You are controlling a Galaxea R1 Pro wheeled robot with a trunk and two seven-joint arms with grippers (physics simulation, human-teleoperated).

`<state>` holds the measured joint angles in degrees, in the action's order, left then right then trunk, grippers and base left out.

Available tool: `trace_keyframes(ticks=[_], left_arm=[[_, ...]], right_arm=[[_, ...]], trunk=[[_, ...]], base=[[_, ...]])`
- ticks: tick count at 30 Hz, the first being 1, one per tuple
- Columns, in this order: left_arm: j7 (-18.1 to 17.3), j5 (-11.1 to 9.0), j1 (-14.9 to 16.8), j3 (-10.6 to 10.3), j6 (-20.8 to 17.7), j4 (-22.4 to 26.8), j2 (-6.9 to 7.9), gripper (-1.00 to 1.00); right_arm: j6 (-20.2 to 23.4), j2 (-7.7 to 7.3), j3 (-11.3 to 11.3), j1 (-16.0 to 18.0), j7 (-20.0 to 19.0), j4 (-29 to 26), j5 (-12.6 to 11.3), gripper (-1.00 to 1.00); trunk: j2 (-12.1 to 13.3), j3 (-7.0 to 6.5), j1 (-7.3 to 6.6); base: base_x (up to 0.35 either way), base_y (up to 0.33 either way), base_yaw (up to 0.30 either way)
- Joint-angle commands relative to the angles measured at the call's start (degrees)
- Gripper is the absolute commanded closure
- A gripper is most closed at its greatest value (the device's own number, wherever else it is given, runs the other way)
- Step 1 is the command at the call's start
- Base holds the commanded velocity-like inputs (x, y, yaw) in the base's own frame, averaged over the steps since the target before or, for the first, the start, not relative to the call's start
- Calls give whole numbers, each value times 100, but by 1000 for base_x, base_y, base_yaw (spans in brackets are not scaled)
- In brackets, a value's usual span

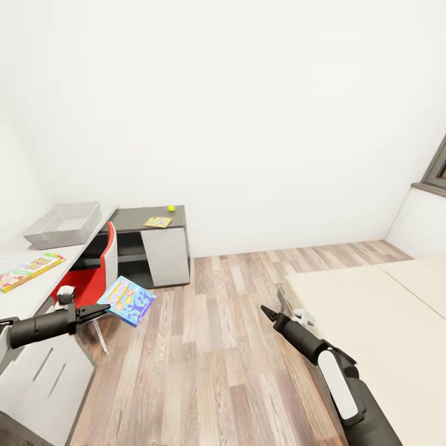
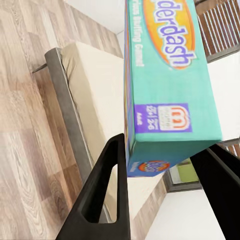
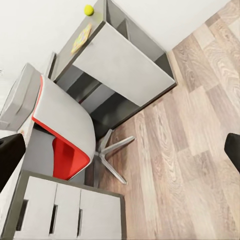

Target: Put all the toys in the child's room - the three board games (two on the bed and one on the table), the two jigsaw puzzles on the table, and the tennis ball on the table - inside the toy box on the table in the child's room.

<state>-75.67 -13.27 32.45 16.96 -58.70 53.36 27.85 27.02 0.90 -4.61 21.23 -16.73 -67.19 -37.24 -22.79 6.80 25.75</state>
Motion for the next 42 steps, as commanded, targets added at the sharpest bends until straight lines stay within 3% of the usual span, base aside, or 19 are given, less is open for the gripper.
trace_keyframes(ticks=[1, 24, 42], left_arm=[[-9, -27, 7, 0, -54, -1, 1, 100], [-11, -37, 7, -23, -21, -1, 1, 100], [4, -34, 7, 0, 93, -1, -3, 100]], right_arm=[[49, 6, -22, 4, -14, -5, -29, -100], [41, 7, -8, 3, -14, -13, -13, -100], [40, 6, 21, 4, -14, -14, -17, -100]], trunk=[[-13, 13, 3], [-13, 13, 3], [-13, 13, 3]], base=[[0, 0, 193], [6, -5, 158], [271, -92, 2]])
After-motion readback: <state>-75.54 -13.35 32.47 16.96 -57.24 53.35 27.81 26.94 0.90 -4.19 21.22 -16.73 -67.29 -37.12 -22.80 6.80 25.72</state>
